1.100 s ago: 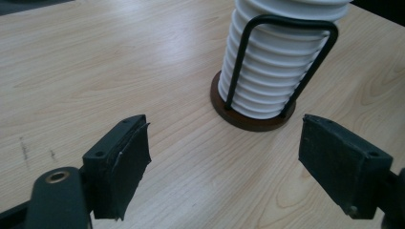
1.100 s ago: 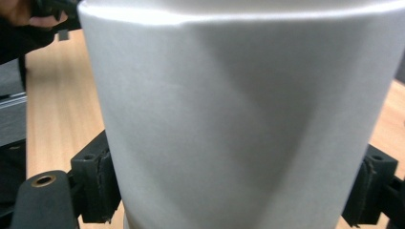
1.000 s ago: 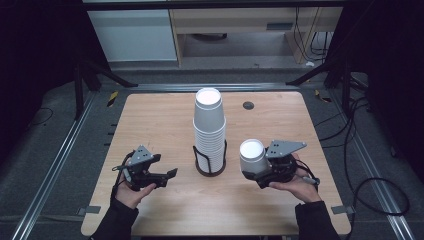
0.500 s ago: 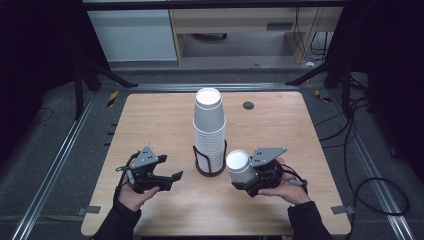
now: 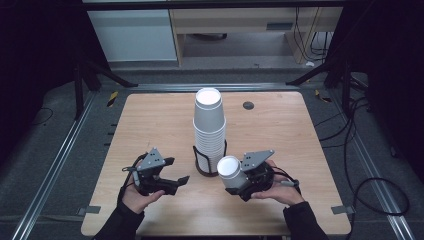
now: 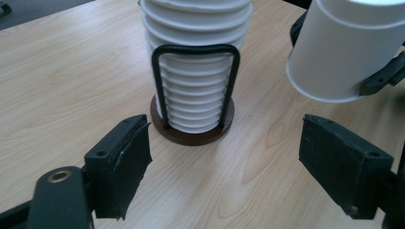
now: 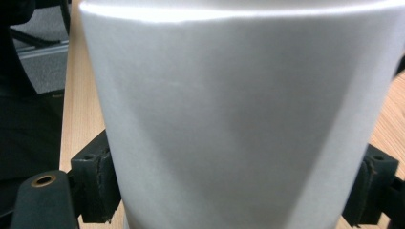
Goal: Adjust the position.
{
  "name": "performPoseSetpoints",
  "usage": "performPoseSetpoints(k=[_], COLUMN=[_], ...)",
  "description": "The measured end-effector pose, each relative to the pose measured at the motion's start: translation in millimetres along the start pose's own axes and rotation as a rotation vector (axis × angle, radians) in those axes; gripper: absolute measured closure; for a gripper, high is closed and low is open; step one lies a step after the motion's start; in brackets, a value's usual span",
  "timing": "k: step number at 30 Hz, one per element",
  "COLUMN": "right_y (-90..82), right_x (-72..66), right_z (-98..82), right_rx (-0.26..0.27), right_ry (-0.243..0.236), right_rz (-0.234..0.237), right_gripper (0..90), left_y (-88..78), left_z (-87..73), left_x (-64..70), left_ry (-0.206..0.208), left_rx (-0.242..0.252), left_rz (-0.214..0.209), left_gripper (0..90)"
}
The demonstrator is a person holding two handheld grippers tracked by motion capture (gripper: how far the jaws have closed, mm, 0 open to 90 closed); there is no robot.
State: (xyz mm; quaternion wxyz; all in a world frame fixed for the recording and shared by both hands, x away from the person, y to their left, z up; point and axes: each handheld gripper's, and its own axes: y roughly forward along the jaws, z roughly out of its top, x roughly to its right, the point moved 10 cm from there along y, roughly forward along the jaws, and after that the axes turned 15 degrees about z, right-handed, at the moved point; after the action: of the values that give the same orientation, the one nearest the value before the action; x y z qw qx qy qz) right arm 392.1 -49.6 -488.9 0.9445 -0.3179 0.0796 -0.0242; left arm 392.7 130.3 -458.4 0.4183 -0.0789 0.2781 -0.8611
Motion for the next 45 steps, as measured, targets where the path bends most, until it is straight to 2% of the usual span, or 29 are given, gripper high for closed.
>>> performPoseSetpoints(k=[4,22,37,45], right_y=[6.6,34.5,47.3,56.2], right_x=[-1.7,-5.8,-10.9,-15.0], right_z=[1.6,1.5,5.6,10.5], right_rx=[-0.022,-0.087,-0.108,-0.115], right_ry=[-0.018,-0.04,-0.053,-0.061], right_rz=[0.007,0.053,0.072,0.078], right_gripper=[14.7,14.6,14.5,14.5], left_y=[2.0,8.2,15.1,19.4], left_z=[1.2,10.0,16.7,15.1], left_x=[8.3,40.0,58.9,65.9], left_ry=[0.014,0.067,0.067,0.073], left_rx=[-0.004,-0.006,-0.008,-0.022], left_rz=[-0.027,-0.114,-0.166,-0.184], left_gripper=[16.0,13.2,12.7,12.9])
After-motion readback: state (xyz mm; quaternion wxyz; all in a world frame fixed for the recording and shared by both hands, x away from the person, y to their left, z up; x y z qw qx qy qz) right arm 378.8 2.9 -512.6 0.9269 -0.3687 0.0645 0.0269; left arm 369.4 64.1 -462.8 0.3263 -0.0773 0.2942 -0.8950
